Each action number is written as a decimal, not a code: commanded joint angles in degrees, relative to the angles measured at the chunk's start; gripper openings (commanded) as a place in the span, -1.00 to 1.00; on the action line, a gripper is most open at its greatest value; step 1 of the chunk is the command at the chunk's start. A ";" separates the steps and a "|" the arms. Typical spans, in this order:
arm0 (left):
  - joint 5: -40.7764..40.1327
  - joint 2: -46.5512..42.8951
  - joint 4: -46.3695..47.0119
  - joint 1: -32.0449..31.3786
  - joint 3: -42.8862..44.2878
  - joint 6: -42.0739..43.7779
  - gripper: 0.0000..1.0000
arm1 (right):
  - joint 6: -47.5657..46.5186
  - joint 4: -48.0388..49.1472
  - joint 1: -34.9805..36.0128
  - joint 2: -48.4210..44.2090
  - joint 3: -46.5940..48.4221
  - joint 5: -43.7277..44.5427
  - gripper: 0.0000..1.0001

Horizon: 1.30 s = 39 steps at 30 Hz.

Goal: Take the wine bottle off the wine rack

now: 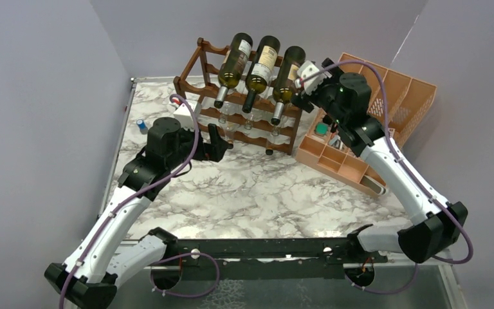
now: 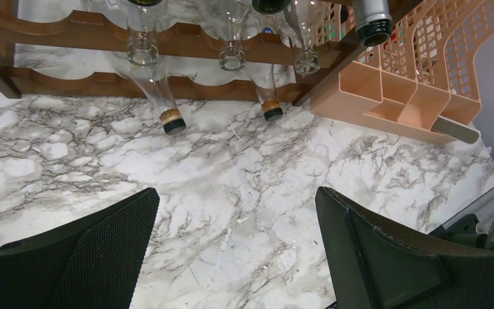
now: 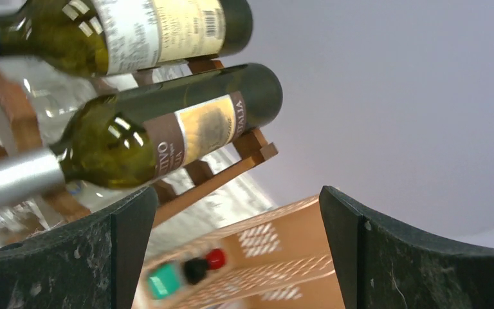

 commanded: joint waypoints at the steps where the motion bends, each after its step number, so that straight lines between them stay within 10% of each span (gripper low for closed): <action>1: 3.61 1.13 0.51 0.27 1.53 -1.35 0.98 | -29.02 11.12 -3.41 -3.11 -5.00 -11.64 0.99; 10: 3.66 1.36 0.60 0.24 1.55 -1.93 0.98 | -19.10 -11.40 -9.76 5.40 11.99 -27.04 0.99; 18: 3.84 1.44 1.74 0.28 -0.09 -3.42 0.98 | 40.95 -13.30 -10.11 12.11 24.87 -14.43 0.96; 24: 3.96 1.34 1.80 0.24 -0.11 -4.19 0.98 | 67.12 -16.96 -10.12 11.62 22.75 -8.43 0.92; 39: 4.32 -0.19 2.06 0.24 -0.97 -5.12 0.98 | 73.98 -18.57 -10.11 21.20 24.30 -14.83 0.98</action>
